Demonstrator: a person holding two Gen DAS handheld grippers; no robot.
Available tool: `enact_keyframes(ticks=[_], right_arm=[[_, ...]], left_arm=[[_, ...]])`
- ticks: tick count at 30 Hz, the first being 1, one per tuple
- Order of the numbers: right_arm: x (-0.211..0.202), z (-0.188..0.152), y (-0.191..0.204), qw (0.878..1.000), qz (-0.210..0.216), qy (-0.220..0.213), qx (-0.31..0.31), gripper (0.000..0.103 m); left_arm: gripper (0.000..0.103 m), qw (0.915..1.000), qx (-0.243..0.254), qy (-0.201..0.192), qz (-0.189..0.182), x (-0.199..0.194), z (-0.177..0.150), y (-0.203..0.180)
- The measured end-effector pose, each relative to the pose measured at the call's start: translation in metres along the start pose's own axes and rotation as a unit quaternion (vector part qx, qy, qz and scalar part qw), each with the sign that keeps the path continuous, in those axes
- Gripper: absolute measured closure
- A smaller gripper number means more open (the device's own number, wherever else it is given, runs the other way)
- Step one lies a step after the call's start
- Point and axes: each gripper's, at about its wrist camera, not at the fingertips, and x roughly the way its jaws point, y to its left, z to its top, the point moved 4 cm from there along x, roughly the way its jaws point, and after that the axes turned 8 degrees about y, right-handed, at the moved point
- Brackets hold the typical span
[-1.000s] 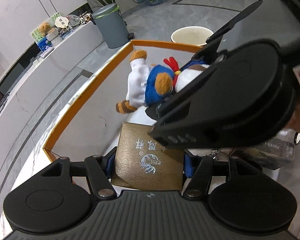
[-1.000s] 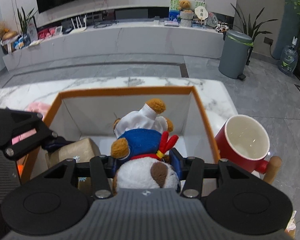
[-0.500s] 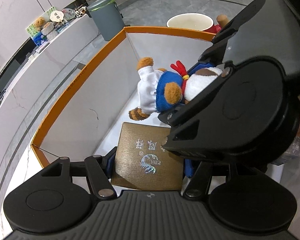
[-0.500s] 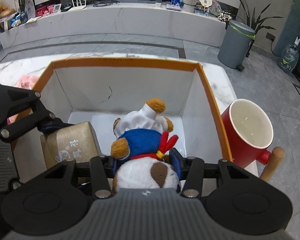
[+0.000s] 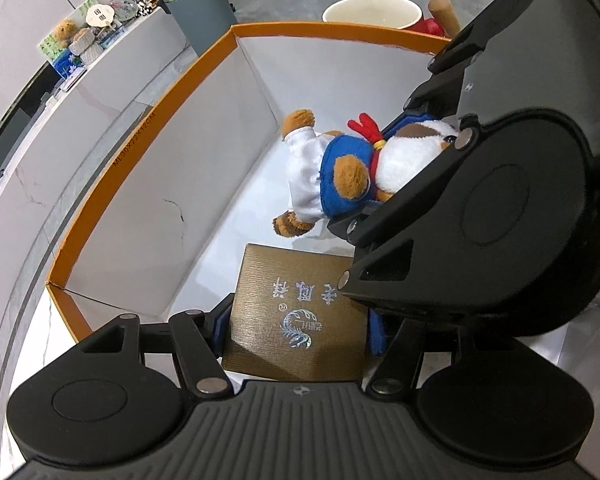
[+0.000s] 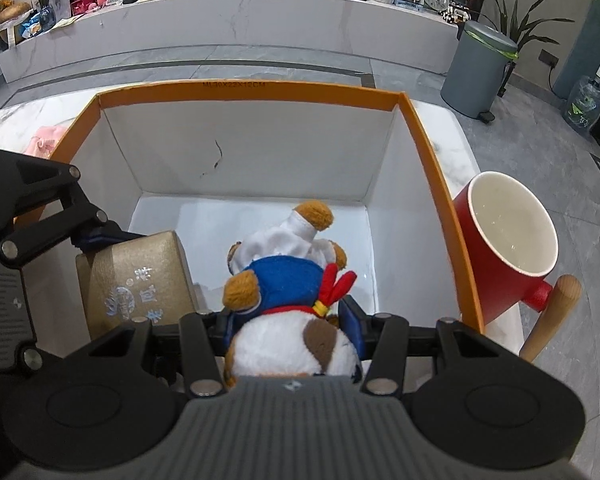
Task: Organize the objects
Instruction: 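Lower the gold box into the orange box with the left tool while the right tool lowers the duck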
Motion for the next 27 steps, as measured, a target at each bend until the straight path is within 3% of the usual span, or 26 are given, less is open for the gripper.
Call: enact_keyframes(ticks=[18,27], right_arm=[[-0.002,-0.001,0.001,1.0,0.008,-0.003,0.0,0.047],[-0.021,0.004,0.005,0.999,0.009,-0.034,-0.002,0.041]], left_arm=[[0.026,0.9999,-0.005,0.001,0.01,-0.003,0.0,0.003],[0.025,0.9996,-0.015,-0.018,0.015,-0.01,-0.001,-0.002]])
